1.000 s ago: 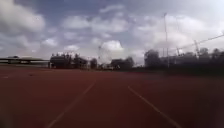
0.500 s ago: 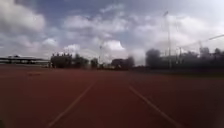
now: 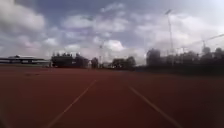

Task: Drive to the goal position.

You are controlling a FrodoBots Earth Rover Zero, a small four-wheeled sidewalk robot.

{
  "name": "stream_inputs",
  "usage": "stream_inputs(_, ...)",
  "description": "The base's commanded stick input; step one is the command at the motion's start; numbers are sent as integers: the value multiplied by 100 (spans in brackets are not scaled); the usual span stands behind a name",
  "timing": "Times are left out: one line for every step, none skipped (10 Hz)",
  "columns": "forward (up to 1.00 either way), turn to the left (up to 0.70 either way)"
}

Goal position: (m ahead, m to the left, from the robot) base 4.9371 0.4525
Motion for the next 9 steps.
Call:
stream_inputs(70,0)
stream_inputs(70,0)
stream_inputs(70,0)
stream_inputs(70,0)
stream_inputs(70,0)
stream_inputs(70,0)
stream_inputs(70,0)
stream_inputs(70,0)
stream_inputs(70,0)
